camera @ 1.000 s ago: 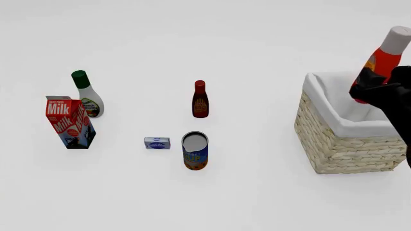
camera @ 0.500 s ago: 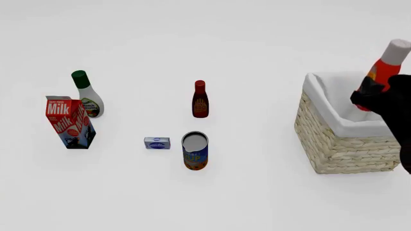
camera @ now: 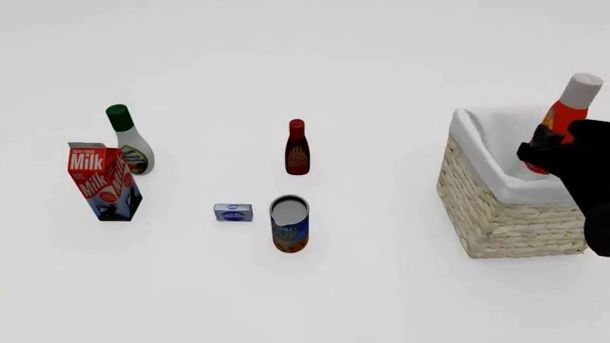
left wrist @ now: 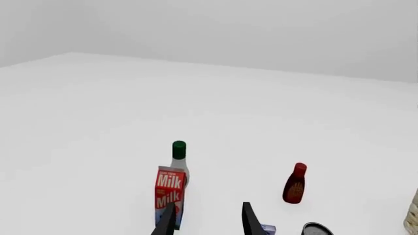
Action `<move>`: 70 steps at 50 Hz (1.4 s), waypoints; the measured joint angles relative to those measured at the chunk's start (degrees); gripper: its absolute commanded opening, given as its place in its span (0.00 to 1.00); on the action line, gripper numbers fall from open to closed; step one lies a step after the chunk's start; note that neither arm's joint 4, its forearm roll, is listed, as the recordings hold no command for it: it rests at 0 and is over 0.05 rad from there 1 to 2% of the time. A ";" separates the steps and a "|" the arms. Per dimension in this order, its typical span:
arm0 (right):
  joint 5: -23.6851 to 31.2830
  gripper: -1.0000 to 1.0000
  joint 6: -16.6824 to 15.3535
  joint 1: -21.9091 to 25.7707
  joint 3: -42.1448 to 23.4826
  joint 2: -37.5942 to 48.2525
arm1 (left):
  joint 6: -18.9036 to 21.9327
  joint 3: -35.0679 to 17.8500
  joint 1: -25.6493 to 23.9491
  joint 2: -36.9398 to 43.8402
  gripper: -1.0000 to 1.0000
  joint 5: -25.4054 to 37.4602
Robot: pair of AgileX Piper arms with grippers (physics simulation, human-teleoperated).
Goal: Pick the ketchup and place it in the basket.
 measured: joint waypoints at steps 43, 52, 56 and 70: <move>-0.54 1.00 -0.19 -1.68 -1.65 4.13 | -0.25 0.16 0.00 -0.26 1.00 0.00; 1.05 1.00 -0.10 -1.46 -1.79 1.69 | -0.36 0.18 0.06 -0.39 1.00 0.11; 2.03 1.00 -0.11 -1.13 -1.90 0.07 | -0.41 0.14 0.07 -0.44 1.00 0.17; 4.80 1.00 -1.32 0.23 -1.77 -5.55 | -0.65 -0.08 0.13 -0.73 1.00 0.52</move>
